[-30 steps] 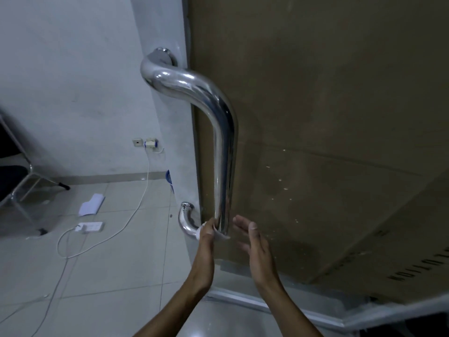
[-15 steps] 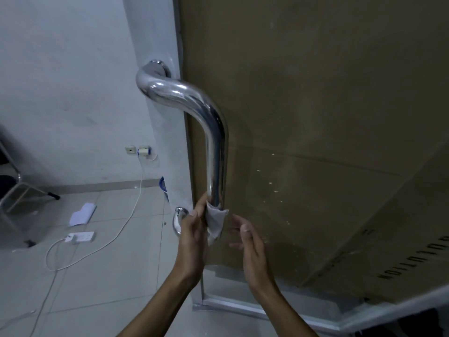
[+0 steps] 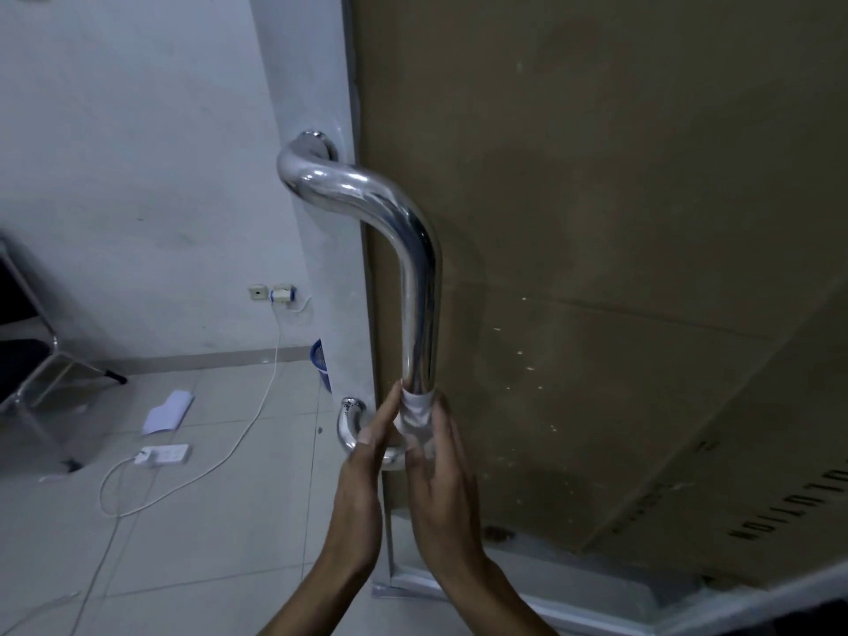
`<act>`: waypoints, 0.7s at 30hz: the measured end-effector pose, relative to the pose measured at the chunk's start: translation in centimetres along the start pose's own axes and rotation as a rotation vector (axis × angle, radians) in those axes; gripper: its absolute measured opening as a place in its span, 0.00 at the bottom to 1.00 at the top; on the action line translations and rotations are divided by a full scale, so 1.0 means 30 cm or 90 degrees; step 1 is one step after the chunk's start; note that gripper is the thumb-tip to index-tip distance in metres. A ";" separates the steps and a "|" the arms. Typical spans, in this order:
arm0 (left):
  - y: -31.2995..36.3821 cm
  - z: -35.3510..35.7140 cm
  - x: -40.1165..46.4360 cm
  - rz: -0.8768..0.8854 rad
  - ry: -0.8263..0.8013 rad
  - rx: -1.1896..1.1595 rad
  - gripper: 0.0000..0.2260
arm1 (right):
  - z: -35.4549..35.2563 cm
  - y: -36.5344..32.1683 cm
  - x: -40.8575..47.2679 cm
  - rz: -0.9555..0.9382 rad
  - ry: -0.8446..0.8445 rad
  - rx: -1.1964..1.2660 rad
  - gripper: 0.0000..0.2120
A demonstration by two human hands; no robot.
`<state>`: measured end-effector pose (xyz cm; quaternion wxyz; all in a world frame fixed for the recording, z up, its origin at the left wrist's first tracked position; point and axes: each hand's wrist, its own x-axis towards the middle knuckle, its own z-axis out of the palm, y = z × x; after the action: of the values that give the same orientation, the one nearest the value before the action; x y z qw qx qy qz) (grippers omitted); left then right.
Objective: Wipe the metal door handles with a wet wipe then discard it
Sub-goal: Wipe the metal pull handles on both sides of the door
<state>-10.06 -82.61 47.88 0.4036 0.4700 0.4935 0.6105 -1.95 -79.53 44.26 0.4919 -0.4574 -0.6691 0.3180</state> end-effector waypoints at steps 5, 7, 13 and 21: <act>-0.010 -0.043 0.008 0.038 0.047 -0.003 0.24 | 0.026 -0.065 0.110 0.006 0.028 0.071 0.32; -0.030 -0.066 0.006 0.039 0.070 -0.012 0.26 | 0.003 -0.104 0.166 -0.024 0.014 0.135 0.37; -0.120 -0.124 0.004 -0.007 0.069 0.145 0.29 | -0.065 -0.121 0.249 0.104 -0.175 0.336 0.42; -0.268 -0.199 0.013 0.090 0.037 0.496 0.22 | -0.028 0.065 0.122 0.188 -0.107 0.266 0.29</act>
<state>-15.73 -82.06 39.63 0.1378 0.6034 0.6659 0.4166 -0.94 -75.43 44.16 0.4666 -0.4105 -0.5532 0.5547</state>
